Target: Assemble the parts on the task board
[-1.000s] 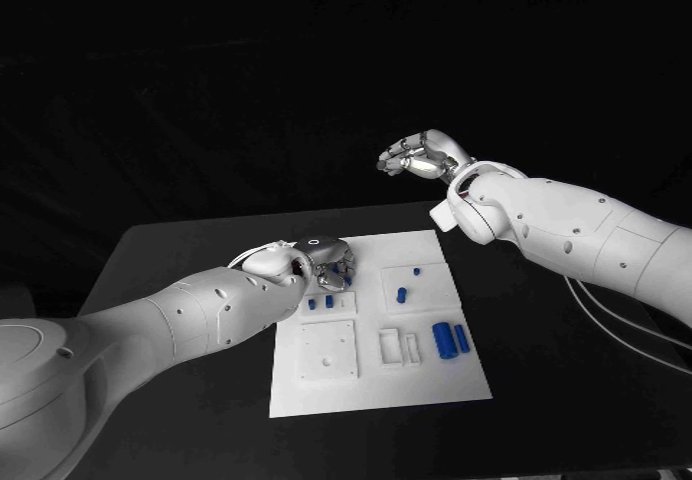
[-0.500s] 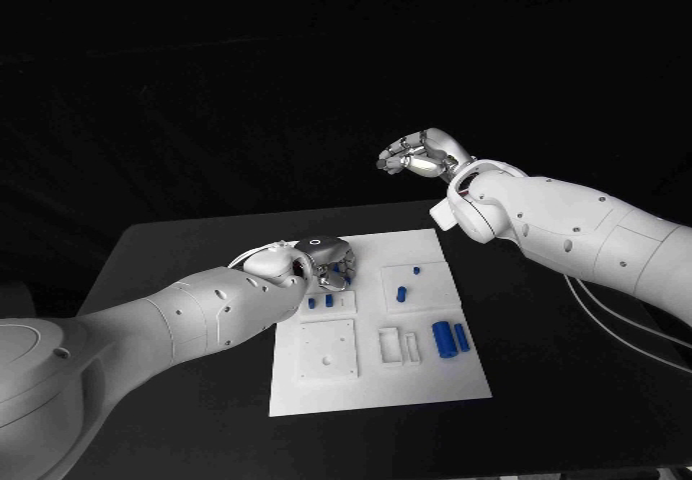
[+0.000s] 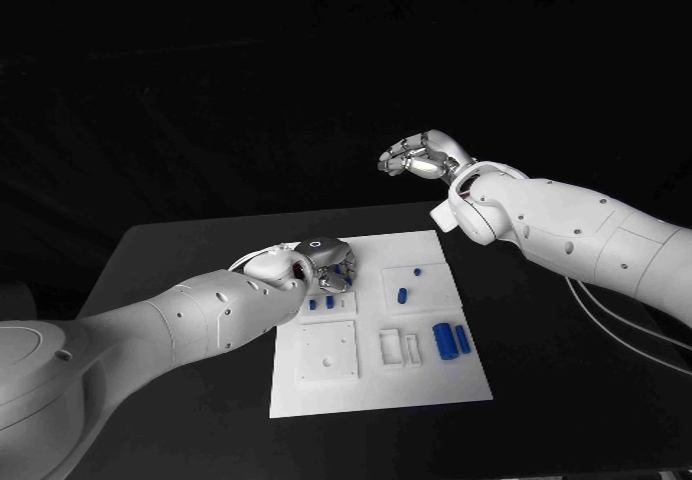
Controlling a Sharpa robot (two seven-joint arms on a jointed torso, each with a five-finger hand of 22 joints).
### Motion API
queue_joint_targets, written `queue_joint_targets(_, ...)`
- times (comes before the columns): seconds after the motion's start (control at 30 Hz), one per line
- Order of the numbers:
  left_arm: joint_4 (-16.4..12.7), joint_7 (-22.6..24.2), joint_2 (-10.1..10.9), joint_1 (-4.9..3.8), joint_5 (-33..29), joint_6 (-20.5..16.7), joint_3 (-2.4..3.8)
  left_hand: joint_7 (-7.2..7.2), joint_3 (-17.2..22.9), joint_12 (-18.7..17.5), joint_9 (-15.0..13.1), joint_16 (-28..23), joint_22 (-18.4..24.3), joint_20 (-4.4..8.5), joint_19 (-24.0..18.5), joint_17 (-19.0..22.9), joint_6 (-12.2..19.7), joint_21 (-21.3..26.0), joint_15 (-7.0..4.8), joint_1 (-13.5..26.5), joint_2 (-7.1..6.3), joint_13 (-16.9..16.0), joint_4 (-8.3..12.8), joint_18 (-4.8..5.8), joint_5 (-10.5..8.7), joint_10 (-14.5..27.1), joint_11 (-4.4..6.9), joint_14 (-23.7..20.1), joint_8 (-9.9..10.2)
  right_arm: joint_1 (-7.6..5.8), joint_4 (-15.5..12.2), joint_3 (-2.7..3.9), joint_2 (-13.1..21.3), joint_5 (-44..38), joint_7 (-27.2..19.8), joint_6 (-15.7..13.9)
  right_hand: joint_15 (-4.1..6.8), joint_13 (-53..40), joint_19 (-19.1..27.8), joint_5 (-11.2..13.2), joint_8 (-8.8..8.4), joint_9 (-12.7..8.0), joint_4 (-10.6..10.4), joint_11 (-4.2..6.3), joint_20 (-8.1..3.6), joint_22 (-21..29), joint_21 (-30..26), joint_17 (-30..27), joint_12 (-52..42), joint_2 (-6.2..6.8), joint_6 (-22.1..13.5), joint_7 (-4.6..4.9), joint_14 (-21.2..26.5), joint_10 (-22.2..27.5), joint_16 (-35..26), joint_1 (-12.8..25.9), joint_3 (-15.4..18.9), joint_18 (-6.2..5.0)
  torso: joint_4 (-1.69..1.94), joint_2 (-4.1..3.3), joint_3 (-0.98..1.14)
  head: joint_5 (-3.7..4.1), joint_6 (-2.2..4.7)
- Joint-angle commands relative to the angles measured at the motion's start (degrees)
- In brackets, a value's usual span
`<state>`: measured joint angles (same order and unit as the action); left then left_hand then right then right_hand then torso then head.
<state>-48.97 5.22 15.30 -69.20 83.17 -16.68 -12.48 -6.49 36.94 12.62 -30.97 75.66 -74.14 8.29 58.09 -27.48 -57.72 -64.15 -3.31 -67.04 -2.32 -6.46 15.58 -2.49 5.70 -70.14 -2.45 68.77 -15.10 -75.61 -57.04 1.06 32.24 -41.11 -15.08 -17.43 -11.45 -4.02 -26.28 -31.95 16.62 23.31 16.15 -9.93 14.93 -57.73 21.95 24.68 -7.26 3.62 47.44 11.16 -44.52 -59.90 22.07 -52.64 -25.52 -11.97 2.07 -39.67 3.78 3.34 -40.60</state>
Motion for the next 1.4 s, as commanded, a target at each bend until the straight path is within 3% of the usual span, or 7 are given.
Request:
queue_joint_targets(0.03, -0.52, 1.44, 0.26, 1.4, 1.03, 2.75, -0.8, -0.08, 0.35, 0.24, -0.05, 0.26, -0.09, 0.38, 0.27, -0.06, -0.55, -0.25, -0.15, -0.01, 0.38, -0.28, 0.01, -7.48, 0.16, -1.15, -0.56, 0.53, -0.34, -0.01, 0.1, 0.04, 0.02, -0.14, -0.2, -0.19, 0.06, 0.05, -0.17, -0.33, 0.26, -0.06, 0.03, 0.02, 0.36, -0.07, -0.26, -0.11, 0.27, -0.17, 0.06, 0.14, 0.42, -0.38, 0.38, -0.18, -0.25, -1.18, 0.0, 0.01, -0.03, -0.11, 0.17)
queue_joint_targets(0.37, -2.0, 4.02, 1.41, 1.4, -2.54, -3.27, -0.66, 0.11, 0.69, 0.12, 0.0, 0.41, -0.05, 0.68, 0.8, -0.12, -1.06, -0.51, -0.38, 0.33, 0.35, -0.44, -0.01, -7.49, 0.58, -1.78, -0.34, 1.2, -0.6, -0.01, 0.13, 0.04, 0.21, -0.18, -0.18, -0.11, 0.06, 0.06, -0.16, -0.35, 0.27, -0.07, 0.06, 0.03, 0.37, -0.08, -0.27, -0.16, 0.27, -0.16, 0.07, 0.13, 0.45, -0.39, 0.42, -0.22, -0.26, -1.2, 0.03, 0.05, 0.02, -0.07, 0.42)
queue_joint_targets(0.63, -3.79, 4.02, 2.49, 1.38, -3.14, -3.84, -0.05, 0.13, 0.82, 0.03, 0.03, 0.39, -0.02, 0.77, 0.96, -0.11, -1.1, -0.56, -0.42, 0.39, 0.35, -0.47, 0.0, -7.51, 0.68, -1.87, -0.3, 1.37, -0.61, -0.01, 0.14, 0.04, 0.36, -0.21, -0.18, -0.13, 0.06, 0.06, -0.15, -0.36, 0.29, -0.09, 0.08, 0.03, 0.38, -0.08, -0.29, -0.22, 0.28, -0.15, 0.08, 0.12, 0.47, -0.4, 0.46, -0.24, -0.26, -1.21, 0.02, 0.03, -0.02, -0.17, 0.64)
queue_joint_targets(0.7, -3.85, 4.3, 2.56, 1.39, -3.16, -4.17, 0.9, 0.14, 0.83, 0.02, 0.03, 0.39, -0.01, 0.78, 0.99, -0.11, -1.11, -0.57, -0.43, 0.41, 0.33, -0.48, 0.0, -7.51, 0.69, -1.9, -0.29, 1.41, -0.62, -0.01, 0.13, 0.04, 0.43, -0.21, -0.17, -0.14, 0.06, 0.06, -0.14, -0.36, 0.29, -0.09, 0.08, 0.03, 0.38, -0.08, -0.29, -0.23, 0.28, -0.15, 0.08, 0.12, 0.47, -0.4, 0.47, -0.25, -0.26, -1.21, 0.01, 0.04, -0.01, -0.22, 0.71)
queue_joint_targets(0.8, -4.39, 4.31, 3.18, 1.39, -3.69, -4.5, 1.54, 0.17, 0.9, -0.01, 0.03, 0.39, 0.01, 0.83, 1.1, -0.11, -1.19, -0.61, -0.47, 0.43, 0.29, -0.51, 0.01, -7.53, 0.73, -2.02, -0.25, 1.54, -0.66, -0.01, 0.08, 0.04, 0.51, -0.21, -0.16, -0.13, 0.06, 0.06, -0.14, -0.37, 0.29, -0.1, 0.09, 0.03, 0.39, -0.08, -0.29, -0.25, 0.29, -0.15, 0.08, 0.12, 0.47, -0.41, 0.48, -0.25, -0.26, -1.22, 0.01, -0.02, -0.01, -0.21, 0.76)
queue_joint_targets(1.17, -8.09, 3.86, 6.09, 1.33, -5.11, -2.82, 5.34, 0.21, 1.02, -0.08, 0.05, 0.39, 0.03, 0.92, 1.29, -0.12, -1.29, -0.68, -0.52, 0.45, 0.26, -0.56, 0.03, -7.55, 0.77, -2.16, -0.2, 1.76, -0.71, -0.01, -0.04, 0.04, 0.85, -0.21, -0.12, -0.14, 0.06, 0.06, -0.14, -0.38, 0.31, -0.12, 0.09, 0.03, 0.4, -0.09, -0.3, -0.31, 0.29, -0.14, 0.09, 0.12, 0.49, -0.42, 0.53, -0.26, -0.25, -1.23, 0.14, 0.06, -0.08, -0.47, 0.77)
queue_joint_targets(1.4, -10.95, 2.8, 9.68, 0.67, -6.1, 0.44, 5.95, 0.2, 1.05, -0.14, 0.07, 0.39, 0.04, 0.94, 1.34, -0.12, -1.27, -0.71, -0.53, 0.49, 0.29, -0.57, 0.03, -7.55, 0.77, -2.17, -0.2, 1.82, -0.7, -0.01, -0.1, 0.04, 1.26, -0.21, -0.1, -0.16, 0.05, 0.06, -0.13, -0.39, 0.32, -0.13, 0.1, 0.03, 0.41, -0.09, -0.31, -0.35, 0.3, -0.13, 0.09, 0.12, 0.5, -0.42, 0.56, -0.27, -0.25, -1.24, 0.22, 0.08, -0.08, -0.61, 0.73)
